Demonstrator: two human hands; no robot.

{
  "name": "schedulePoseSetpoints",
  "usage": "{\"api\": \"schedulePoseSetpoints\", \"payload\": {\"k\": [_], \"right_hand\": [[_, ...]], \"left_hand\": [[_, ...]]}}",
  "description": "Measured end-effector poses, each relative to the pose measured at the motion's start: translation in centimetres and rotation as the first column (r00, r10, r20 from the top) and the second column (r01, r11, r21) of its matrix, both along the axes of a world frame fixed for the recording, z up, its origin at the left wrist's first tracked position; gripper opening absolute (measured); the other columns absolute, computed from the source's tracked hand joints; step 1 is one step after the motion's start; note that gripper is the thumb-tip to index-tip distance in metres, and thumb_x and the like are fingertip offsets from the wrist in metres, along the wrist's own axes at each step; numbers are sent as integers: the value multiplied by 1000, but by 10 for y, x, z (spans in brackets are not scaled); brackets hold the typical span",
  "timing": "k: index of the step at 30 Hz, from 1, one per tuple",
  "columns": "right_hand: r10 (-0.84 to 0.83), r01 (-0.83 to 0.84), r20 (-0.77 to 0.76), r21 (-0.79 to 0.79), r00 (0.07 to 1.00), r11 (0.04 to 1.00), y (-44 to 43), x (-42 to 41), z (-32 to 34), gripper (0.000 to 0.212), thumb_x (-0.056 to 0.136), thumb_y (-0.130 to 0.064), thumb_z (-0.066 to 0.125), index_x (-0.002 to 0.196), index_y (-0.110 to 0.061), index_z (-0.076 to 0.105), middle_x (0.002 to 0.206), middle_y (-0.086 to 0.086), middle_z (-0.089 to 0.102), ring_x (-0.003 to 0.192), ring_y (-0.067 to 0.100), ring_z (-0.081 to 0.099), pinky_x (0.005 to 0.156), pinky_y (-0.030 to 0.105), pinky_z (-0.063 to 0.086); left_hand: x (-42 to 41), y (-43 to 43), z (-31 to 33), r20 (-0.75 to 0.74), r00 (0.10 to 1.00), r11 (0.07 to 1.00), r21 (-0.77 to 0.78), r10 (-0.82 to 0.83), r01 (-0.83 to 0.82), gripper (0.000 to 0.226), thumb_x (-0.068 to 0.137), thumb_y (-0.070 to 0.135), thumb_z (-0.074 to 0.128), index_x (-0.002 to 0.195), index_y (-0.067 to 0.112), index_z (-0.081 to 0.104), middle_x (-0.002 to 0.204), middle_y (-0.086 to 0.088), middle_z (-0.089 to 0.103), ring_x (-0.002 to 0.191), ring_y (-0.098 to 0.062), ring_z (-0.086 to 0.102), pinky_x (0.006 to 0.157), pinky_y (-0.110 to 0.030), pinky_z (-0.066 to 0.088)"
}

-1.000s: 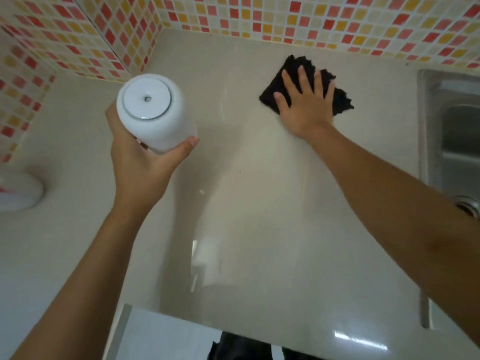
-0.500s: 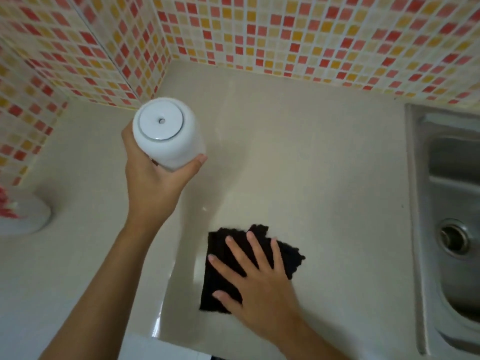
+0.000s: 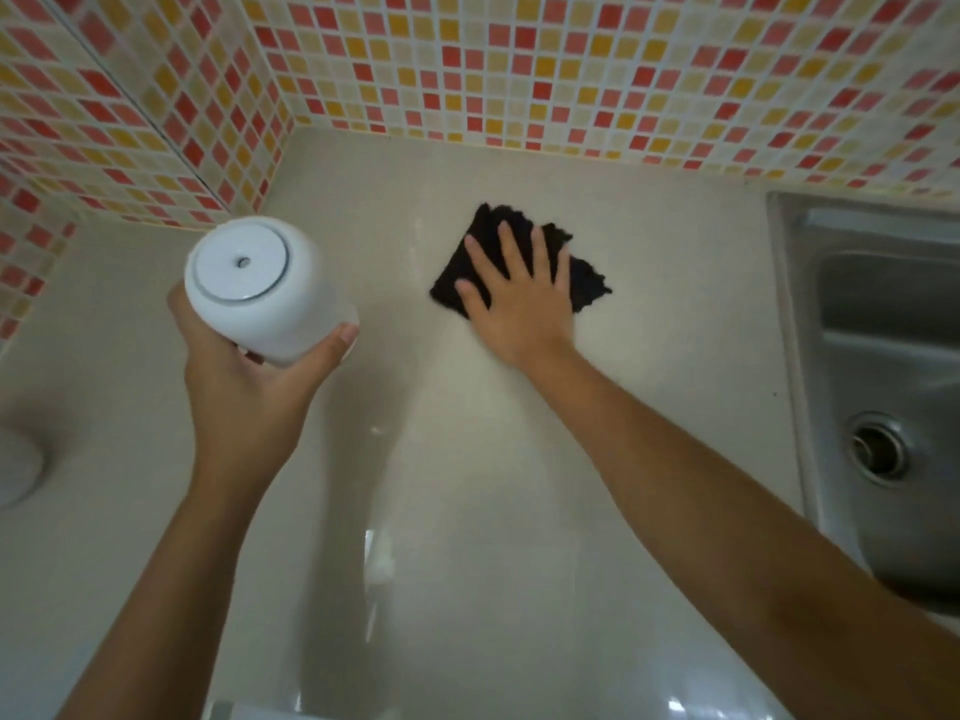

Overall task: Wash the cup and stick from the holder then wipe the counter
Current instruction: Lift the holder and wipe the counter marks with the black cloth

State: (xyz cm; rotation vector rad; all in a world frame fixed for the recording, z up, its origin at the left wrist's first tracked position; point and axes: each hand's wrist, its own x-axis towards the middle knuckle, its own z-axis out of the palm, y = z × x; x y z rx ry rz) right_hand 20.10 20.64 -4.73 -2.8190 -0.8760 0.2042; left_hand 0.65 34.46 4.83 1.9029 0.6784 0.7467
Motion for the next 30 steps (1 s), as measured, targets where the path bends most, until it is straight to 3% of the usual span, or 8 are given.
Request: {"api": "schedulePoseSetpoints", "payload": {"k": [4, 7, 11, 14, 17, 21, 26, 30], "right_hand": [[356, -356, -2, 38, 934, 934, -84, -148, 9, 55, 97, -60, 27, 149, -43, 24, 162, -3, 15, 149, 33, 6, 117, 58, 6], [418, -417, -53, 26, 907, 909, -154, -173, 11, 56, 96, -64, 29, 149, -47, 20, 161, -8, 14, 149, 27, 8, 118, 55, 9], [89, -88, 104, -20, 991, 996, -180, -49, 2, 58, 93, -68, 26, 147, -48, 27, 159, -7, 23, 148, 26, 16, 116, 55, 14], [-177, 180, 43, -68, 983, 981, -195, 63, 4, 61, 92, -71, 17, 149, -49, 18, 162, -5, 15, 149, 26, 9, 118, 54, 4], [-269, 273, 53, -92, 962, 958, -202, 89, -2, 63, 93, -68, 10, 151, -44, 13, 163, 0, 10, 149, 30, 6, 119, 54, 2], [-175, 180, 111, -39, 978, 983, -199, -22, -1, 59, 96, -62, 21, 151, -40, 21, 161, 2, 17, 148, 33, 12, 116, 58, 11], [122, -121, -2, -97, 993, 988, -201, -223, 13, 62, 94, -63, 33, 151, -42, 20, 161, 0, 16, 148, 33, 13, 112, 62, 19], [193, -195, -31, -87, 981, 977, -187, -203, 14, 62, 91, -67, 35, 149, -44, 26, 159, -2, 23, 147, 32, 17, 113, 61, 18]], "left_hand": [[31, -15, 0, 48, 997, 998, -23, -61, 62, 92, 72, 27, 86, 143, 15, 29, 142, 0, 48, 128, -6, 50, 105, -32, 46], [47, -30, -6, 53, 993, 993, -49, -109, 111, 94, 72, 32, 85, 145, 14, 28, 144, 1, 47, 129, -7, 49, 105, -27, 46], [56, -40, -16, 28, 982, 981, -58, -185, 186, 96, 70, 37, 86, 144, 9, 31, 142, -2, 50, 128, -11, 52, 104, -29, 47], [50, -45, -20, 7, 979, 977, -55, -205, 205, 96, 70, 41, 86, 142, 5, 34, 140, -4, 53, 126, -13, 55, 104, -33, 48], [46, -49, -18, 23, 977, 974, -77, -212, 213, 94, 73, 33, 85, 144, 3, 30, 142, -8, 50, 128, -15, 53, 107, -37, 45], [43, -47, -11, 25, 989, 987, -62, -144, 145, 94, 71, 34, 86, 143, 9, 30, 141, -1, 50, 127, -7, 52, 109, -38, 43], [47, -44, 1, 22, 994, 991, -78, -108, 109, 91, 70, 31, 87, 139, 20, 29, 138, 8, 49, 124, 1, 51, 107, -28, 44], [41, -41, 2, 7, 995, 992, -80, -97, 97, 93, 72, 29, 85, 143, 15, 26, 139, 5, 47, 124, 2, 50, 105, -24, 44]]}}
